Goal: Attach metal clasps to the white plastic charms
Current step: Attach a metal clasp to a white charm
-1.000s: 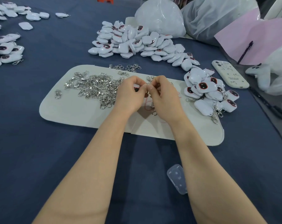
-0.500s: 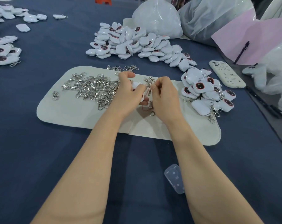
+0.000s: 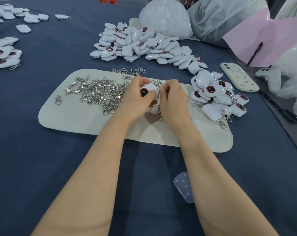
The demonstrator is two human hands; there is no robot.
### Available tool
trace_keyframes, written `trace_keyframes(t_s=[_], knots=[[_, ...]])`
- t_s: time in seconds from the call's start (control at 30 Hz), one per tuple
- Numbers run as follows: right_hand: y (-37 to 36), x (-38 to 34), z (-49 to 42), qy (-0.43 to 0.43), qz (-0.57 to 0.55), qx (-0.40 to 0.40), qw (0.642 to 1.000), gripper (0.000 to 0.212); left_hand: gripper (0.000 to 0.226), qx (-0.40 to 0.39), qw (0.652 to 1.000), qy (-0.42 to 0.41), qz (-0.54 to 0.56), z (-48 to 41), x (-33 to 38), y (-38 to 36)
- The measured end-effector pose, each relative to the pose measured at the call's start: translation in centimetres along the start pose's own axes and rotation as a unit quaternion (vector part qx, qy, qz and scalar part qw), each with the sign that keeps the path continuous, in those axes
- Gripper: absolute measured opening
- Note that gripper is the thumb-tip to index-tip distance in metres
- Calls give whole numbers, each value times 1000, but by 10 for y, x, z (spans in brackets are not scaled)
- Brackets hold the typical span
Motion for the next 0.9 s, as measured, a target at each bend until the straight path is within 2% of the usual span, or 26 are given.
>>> trace_keyframes(t_s=[0.17,0.47,0.9], knots=[[-3,-3,1,22,9,-5,1000,11,22,-1,999,8,-38,-3,-6,1],[-9,-3,1,59,29,-46,997,4,15,22,998,10,-66,-3,-7,7],[-12,-6,2,57,13,-68,996,8,11,27,999,7,-45,-4,-6,10]])
Point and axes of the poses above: each hand's wrist, its own z-axis away from the middle knuckle, its own y-axis out of the back of the hand, x = y × z, the point moved 7 cm from there along -z, towards the middle knuckle, and after that the axes turned 5 degrees about -z, right-handed, at the moved point
